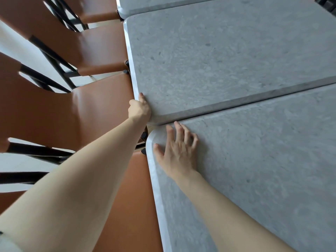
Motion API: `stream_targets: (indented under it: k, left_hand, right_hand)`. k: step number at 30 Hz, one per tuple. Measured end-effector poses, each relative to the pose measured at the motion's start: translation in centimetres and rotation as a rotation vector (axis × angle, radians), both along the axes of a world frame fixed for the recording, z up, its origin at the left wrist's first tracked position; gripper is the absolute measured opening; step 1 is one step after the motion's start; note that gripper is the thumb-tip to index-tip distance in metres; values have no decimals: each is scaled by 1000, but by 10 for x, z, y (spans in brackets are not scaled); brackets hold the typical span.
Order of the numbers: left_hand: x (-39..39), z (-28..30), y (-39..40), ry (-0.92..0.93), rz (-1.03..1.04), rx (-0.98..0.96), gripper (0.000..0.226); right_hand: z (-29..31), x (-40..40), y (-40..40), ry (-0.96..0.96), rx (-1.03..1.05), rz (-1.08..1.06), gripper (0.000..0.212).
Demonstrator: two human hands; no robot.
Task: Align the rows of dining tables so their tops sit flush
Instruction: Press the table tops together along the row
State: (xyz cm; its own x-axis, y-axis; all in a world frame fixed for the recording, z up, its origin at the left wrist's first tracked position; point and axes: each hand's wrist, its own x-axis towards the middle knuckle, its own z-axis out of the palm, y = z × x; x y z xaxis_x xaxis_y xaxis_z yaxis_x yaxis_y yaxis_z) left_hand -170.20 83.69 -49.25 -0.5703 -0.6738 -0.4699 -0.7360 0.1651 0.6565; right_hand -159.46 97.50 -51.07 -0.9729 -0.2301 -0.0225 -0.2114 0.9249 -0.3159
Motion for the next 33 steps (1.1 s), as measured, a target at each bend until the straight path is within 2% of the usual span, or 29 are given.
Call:
stream_targets:
  k: [2, 6, 8, 10, 13, 26, 30, 33]
  left_hand:
    - [13, 4, 2, 9, -32, 55, 60]
    - [44, 23, 6, -47, -158, 63, 51]
    - [59, 38, 8, -49, -206, 63, 51]
    - [72, 55, 11, -10, -239, 92, 60]
    - [91, 92, 18, 107, -245, 153, 68]
    - [196, 258, 19, 599, -216, 197, 33]
    - [225, 293, 22, 668, -228, 204, 30]
    - [242, 315, 27, 683, -280, 218, 30]
  right_hand:
    - [11, -1, 5, -62, -36, 17, 63]
    - [42, -15, 20, -383, -59, 108, 69]
    - [70, -24, 21, -510, -204, 13, 56]
    - [100, -27, 21, -556, -377, -91, 49]
    - [145, -25, 22, -489, -512, -107, 46]
    - [290, 37, 32, -388, -867, -59, 31]
    - [325, 60, 40, -374, -917, -2, 26]
    - [350, 79, 46, -355, -906, 40, 32]
